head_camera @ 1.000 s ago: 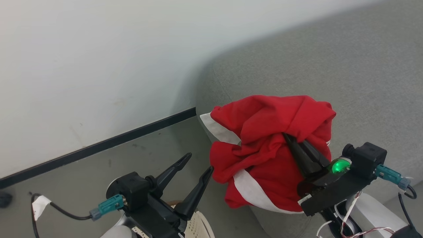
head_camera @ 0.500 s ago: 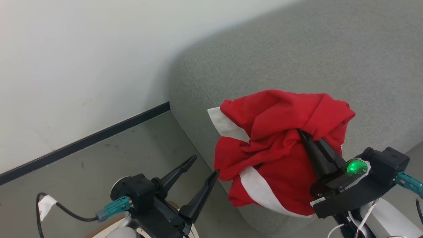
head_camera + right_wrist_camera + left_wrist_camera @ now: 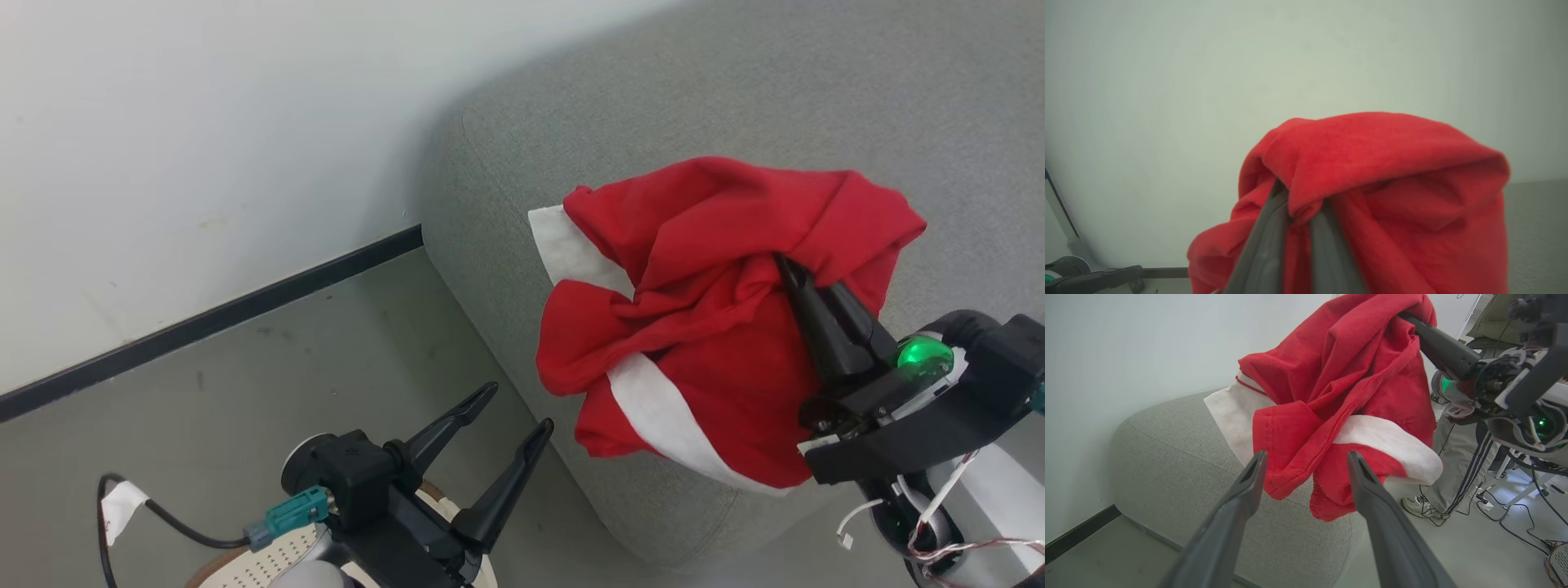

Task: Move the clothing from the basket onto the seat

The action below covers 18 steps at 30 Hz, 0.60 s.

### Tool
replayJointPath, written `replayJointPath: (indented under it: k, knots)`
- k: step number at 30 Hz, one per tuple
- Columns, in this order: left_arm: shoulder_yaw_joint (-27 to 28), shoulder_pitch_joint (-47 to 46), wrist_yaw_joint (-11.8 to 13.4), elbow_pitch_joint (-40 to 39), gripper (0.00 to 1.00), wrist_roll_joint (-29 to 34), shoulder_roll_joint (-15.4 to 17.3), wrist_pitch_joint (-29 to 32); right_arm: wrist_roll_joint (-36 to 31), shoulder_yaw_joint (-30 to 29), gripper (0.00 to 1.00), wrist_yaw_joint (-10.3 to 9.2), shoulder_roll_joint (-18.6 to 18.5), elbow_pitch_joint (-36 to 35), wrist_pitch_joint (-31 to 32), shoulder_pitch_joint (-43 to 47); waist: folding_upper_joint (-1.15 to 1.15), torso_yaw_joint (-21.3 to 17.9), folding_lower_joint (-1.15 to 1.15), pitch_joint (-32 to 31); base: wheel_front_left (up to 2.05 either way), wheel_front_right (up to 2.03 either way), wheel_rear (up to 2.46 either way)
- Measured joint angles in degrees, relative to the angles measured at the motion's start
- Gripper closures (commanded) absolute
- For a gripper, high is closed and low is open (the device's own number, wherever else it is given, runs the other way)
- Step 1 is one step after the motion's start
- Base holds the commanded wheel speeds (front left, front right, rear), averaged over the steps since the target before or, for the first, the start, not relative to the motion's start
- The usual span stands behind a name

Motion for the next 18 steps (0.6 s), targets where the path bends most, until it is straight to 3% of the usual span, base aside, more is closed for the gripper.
replayJointPath:
  k: [6,18]
  knots:
    - [0.1,-0.4,0.1,-1.7,0.00,1.1,0.3,0.0,0.1,-2.1,1.00,0.79,-1.1,2.6,0.0,-5.0,0.00,0.7,0.00,1.9,0.00,0.00,0.00]
    - [0.3,-2.6,0.5,-5.9,0.00,2.5,2.6,1.1,1.7,-4.5,1.00,2.52,-4.5,14.4,0.2,-21.3,0.01,2.1,0.01,8.1,0.00,0.00,0.00]
